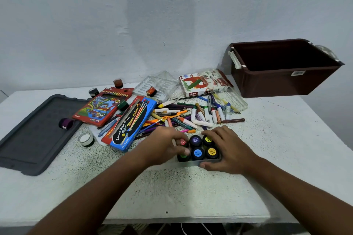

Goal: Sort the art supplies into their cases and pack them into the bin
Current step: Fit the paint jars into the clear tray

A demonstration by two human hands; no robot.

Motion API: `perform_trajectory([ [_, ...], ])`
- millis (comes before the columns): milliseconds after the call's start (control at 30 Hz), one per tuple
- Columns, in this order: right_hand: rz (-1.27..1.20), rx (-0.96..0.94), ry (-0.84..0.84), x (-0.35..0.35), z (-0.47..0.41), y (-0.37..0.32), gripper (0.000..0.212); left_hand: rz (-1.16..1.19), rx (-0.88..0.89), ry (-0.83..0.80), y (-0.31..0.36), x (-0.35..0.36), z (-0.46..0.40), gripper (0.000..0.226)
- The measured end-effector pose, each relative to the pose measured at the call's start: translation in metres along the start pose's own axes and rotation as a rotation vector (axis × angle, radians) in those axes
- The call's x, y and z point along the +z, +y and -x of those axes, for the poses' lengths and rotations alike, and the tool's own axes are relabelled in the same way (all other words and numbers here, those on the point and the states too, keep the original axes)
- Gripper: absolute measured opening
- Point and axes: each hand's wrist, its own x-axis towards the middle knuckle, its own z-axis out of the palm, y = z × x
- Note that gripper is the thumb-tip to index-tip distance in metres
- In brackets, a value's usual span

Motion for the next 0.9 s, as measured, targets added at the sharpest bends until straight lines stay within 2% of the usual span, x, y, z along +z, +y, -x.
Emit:
perform_trajectory([
  [133, 0.009, -0.046, 0.0, -0.004, -0.011, 0.002, 0.086, -0.055, -0.091, 0.18, -0.014, -0.015, -0.018, 0.018],
  [333, -0.094, -0.026, -0.007, -0.002, -0.014, 0.006, 0.084, -0.209, -0.254, 0.308, -0.06, -0.04, -0.054, 0.026],
  [567, -0.135, 0.002, -0.024, 0.0, -0.016, 0.01, 0.086, -0.285, -0.342, 0.282, -0.095, -0.052, -0.09, 0.04],
  [700, -0.123, 0.023, -0.038, -0.001, -0.016, 0.01, 0.087, -0.362, -0.415, 0.196, -0.114, -0.054, -0.106, 0.034],
  [900, -0.128, 0.021, -0.043, 0.0, -0.016, 0.01, 0.087, -0.403, -0.487, 0.187, -0.123, -0.053, -0.121, 0.031],
])
